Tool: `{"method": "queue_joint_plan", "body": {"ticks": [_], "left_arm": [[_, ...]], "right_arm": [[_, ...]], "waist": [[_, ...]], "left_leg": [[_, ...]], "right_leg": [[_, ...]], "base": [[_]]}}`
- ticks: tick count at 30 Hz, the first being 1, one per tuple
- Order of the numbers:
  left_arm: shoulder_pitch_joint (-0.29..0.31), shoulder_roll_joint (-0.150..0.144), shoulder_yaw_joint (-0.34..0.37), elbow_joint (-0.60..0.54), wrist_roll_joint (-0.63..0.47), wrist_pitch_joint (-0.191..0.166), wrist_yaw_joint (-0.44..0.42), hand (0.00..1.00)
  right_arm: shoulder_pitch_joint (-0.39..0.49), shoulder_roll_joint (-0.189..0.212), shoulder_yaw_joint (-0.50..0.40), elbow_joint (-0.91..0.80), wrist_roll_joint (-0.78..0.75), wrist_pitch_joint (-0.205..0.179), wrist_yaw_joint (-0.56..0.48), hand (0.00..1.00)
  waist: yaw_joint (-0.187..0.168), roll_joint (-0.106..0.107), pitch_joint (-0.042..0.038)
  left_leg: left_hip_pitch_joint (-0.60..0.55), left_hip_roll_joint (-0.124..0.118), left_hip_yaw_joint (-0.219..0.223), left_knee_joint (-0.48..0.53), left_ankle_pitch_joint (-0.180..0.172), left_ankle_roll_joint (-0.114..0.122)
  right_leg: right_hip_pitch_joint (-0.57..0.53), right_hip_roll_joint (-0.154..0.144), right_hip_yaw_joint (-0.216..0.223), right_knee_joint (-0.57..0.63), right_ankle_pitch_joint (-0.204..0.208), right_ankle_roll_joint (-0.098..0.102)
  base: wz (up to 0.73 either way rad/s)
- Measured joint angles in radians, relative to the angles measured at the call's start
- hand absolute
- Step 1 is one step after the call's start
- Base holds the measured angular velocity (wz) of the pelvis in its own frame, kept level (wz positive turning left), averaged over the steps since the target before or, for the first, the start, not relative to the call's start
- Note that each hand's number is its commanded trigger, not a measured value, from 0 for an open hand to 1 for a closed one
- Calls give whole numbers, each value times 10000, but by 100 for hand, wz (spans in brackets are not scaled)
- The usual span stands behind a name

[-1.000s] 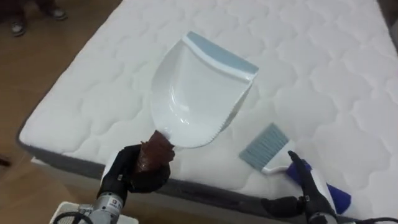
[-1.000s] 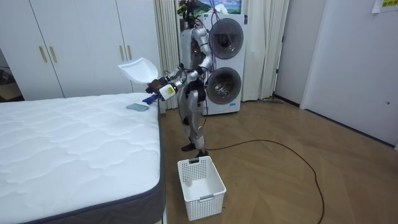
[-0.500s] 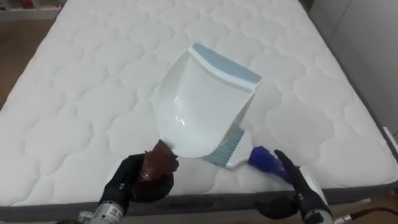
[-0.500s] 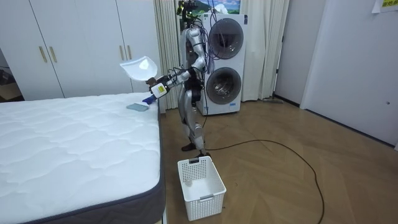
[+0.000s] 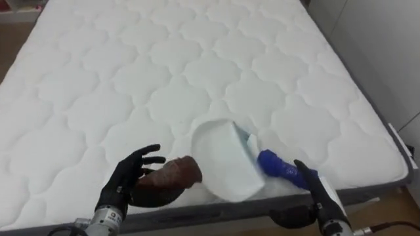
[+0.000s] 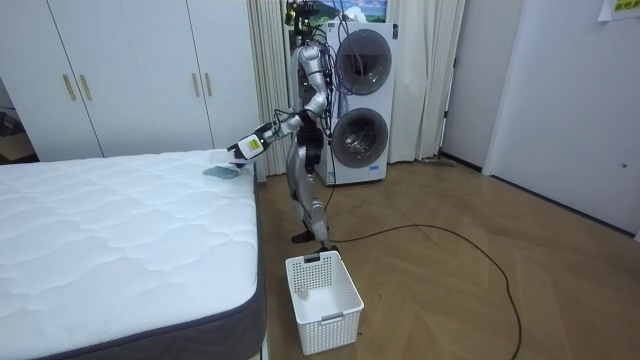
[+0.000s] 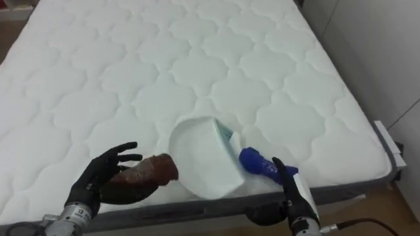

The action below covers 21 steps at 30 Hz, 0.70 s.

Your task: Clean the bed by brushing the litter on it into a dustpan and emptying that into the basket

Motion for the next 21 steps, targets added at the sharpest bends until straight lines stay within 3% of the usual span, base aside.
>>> {"method": "queue_joint_plan", "body": {"ticks": [3, 7, 12, 17, 18, 21], "left_arm": [[225, 13, 26, 0, -1, -4, 314, 0], [341, -14, 161, 317, 33, -26, 645, 0], [462, -247, 512, 2028, 24, -12, 951, 0], [459, -264, 511, 3685, -13, 17, 1004, 0], [496, -264, 519, 4234, -71, 76, 1004, 0], [611, -298, 801, 5407, -96, 291, 958, 0]], "right_arm": [[-4, 2, -3, 484, -11, 4, 25, 0], [-2, 147, -192, 940, -121, 3, 63, 0], [225, 248, -392, 1176, -120, 132, 131, 0], [271, 247, -433, 2282, -71, 227, 110, 0], [285, 245, -440, 2598, 15, 312, 110, 0], [498, 244, -505, 3164, 38, 452, 130, 0]], "waist": [[65, 53, -96], [180, 50, -105], [365, -24, -123], [331, -78, -148], [372, -120, -187], [398, -87, -160]], "left_leg": [[185, 67, -23, -215, 9, -5], [321, 47, -25, -372, 10, -6], [492, 105, -40, -484, 10, -7], [655, 199, -45, -565, 9, -9], [659, 201, -44, -579, 8, -10], [726, 226, -48, -736, 7, -12]], "right_leg": [[316, 99, -88, -482, 155, 24], [378, 114, -145, -501, 178, 36], [629, 141, -212, -795, 197, 50], [990, 239, -271, -1305, 412, 52], [1042, 246, -274, -1395, 424, 59], [1135, 295, -293, -1555, 493, 51]], "base": [[0], [1], [-11], [3], [0], [0]]}}
